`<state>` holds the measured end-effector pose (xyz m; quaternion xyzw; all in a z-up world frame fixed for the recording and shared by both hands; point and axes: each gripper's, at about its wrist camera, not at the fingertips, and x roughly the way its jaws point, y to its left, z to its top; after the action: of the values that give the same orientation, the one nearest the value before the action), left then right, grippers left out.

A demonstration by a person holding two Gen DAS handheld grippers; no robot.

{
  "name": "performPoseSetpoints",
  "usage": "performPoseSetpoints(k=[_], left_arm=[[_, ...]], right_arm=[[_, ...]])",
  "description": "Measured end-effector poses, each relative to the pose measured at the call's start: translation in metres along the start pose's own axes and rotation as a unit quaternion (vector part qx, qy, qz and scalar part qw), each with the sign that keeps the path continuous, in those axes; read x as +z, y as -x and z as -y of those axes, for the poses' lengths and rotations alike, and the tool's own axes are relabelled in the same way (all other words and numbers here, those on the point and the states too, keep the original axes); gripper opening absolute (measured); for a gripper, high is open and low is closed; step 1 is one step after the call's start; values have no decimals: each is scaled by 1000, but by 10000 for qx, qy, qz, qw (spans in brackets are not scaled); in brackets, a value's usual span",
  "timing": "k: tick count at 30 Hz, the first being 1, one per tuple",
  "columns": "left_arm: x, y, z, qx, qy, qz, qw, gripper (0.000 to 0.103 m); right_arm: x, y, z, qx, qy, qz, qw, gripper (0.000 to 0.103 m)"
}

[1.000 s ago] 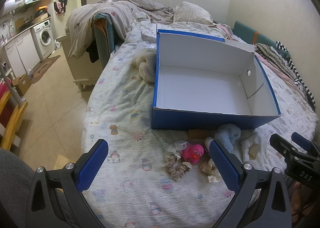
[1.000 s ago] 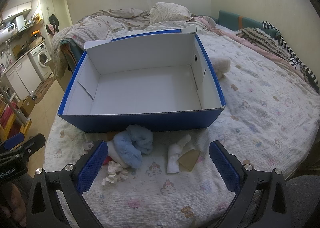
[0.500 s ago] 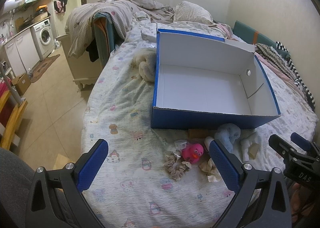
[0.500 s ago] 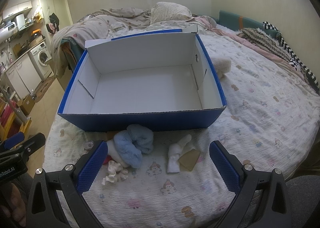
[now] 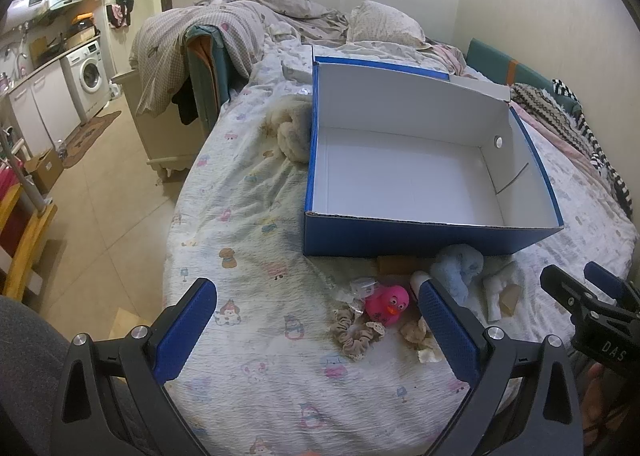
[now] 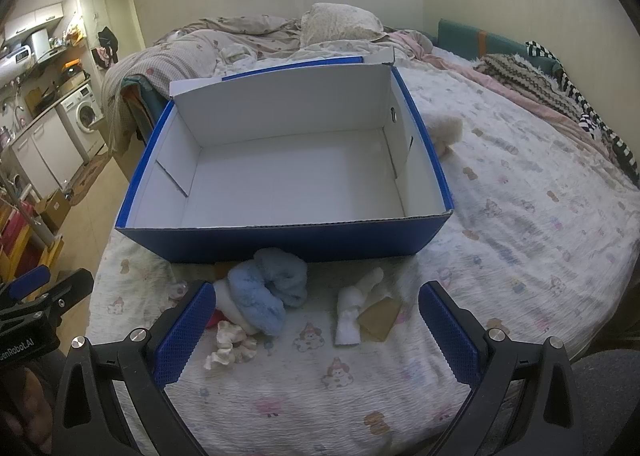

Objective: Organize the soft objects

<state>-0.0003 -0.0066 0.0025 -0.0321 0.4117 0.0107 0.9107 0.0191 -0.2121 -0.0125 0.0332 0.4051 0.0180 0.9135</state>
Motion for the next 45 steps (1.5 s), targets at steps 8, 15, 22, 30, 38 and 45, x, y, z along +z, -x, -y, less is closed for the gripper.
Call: performPoseSetpoints(k=[8, 15, 22, 30, 38, 45], left_arm=[[0, 0, 0, -12, 12, -9, 10000, 101], [9, -2, 1, 125, -68, -165, 9998, 101], [24, -23, -9, 437, -97, -670, 9967, 101], [37, -65, -28, 296, 308, -1578, 9865, 97], [12, -116, -34, -131, 761, -2656, 9610, 69], [-14, -147, -14, -540, 592, -3304, 9404, 40]], right_arm=[[1, 0, 1, 28, -29, -27, 10000, 103], [16, -1, 6, 393, -146, -333, 9986, 103], [34, -24, 18, 612, -150, -978, 9932, 103], [34, -63, 33, 520, -217, -1633, 9850, 103], [23, -91, 39, 717, -518, -1976, 9763, 103], [16, -101, 39, 750, -564, -2144, 9722, 103]])
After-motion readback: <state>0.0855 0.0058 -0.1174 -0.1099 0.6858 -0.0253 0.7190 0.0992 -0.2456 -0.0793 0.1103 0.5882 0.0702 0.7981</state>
